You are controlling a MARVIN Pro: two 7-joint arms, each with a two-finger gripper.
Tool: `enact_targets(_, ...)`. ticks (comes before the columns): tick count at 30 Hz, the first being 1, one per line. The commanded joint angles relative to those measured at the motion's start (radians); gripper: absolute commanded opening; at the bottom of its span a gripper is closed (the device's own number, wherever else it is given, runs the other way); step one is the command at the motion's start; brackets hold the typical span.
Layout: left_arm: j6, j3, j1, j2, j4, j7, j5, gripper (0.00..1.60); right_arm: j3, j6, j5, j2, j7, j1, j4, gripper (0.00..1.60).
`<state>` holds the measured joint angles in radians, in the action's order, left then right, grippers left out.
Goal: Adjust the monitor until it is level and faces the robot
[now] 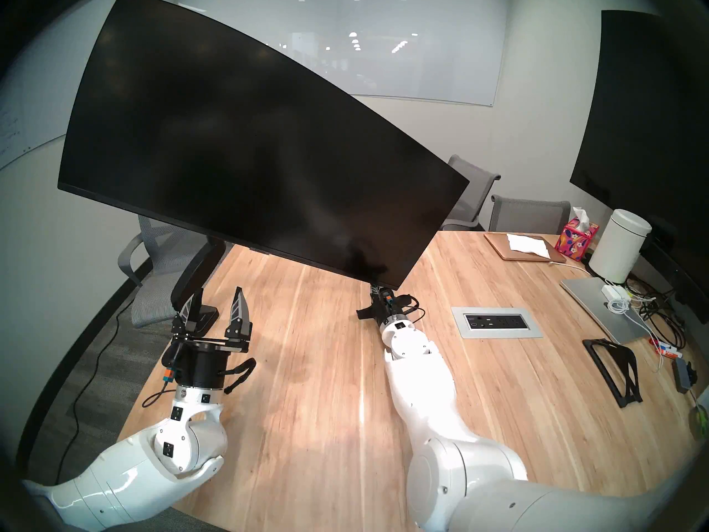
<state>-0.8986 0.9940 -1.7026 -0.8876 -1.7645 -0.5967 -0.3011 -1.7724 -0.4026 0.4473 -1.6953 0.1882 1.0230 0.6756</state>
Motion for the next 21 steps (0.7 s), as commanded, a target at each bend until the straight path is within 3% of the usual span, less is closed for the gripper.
enact_targets(1,-0.002,0.001,0.002,-0.001,-0.01,0.0,0.0,1.6,-0.003,-0.039,-0.007,0.001,-0.028,-0.087,0.052,0.0)
enact_targets(21,-0.003,0.001,0.003,-0.001,-0.009,0.0,0.001,1.6,0.0,-0.039,-0.004,0.018,-0.056,-0.129,0.038,0.0)
